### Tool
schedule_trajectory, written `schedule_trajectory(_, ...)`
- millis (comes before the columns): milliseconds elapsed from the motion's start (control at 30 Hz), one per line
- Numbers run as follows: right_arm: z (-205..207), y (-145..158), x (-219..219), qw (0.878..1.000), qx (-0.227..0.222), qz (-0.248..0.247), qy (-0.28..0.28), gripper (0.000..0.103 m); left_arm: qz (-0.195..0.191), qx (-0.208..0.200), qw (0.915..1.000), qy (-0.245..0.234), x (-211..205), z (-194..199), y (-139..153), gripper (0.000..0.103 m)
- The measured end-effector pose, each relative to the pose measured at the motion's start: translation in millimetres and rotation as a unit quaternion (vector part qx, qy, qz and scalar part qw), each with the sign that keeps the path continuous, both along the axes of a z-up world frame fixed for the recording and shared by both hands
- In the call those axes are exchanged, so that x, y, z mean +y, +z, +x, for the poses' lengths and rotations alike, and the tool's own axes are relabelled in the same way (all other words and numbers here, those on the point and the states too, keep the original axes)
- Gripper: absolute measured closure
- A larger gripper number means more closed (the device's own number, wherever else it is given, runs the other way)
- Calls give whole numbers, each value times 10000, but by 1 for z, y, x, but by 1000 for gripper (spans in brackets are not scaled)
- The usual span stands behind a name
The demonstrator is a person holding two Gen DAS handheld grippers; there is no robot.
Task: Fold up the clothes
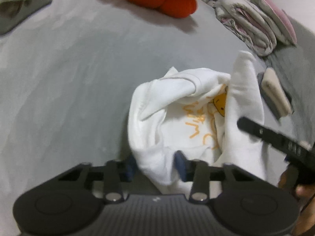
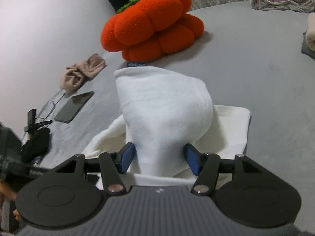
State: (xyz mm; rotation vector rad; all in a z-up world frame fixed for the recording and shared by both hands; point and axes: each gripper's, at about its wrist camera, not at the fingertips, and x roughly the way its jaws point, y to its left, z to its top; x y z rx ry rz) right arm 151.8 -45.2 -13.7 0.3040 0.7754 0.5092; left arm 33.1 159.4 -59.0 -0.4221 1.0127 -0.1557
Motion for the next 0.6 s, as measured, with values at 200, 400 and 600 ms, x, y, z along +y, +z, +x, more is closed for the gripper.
schedule_trajectory(200, -9, 8, -20, 9989, -249, 104, -386, 83, 563, -409, 9976, -9, -19, 6, 9, 85)
schedule_trajectory(400, -18, 26, -38, 9940, -705, 14, -832, 85, 1103, -1241, 9861, 88, -34, 20, 43, 86)
schedule_trajectory(600, -23, 38, -59, 9857, -1057, -53, -1313, 86, 1288, -1749, 9752, 421, -46, 37, 68, 86)
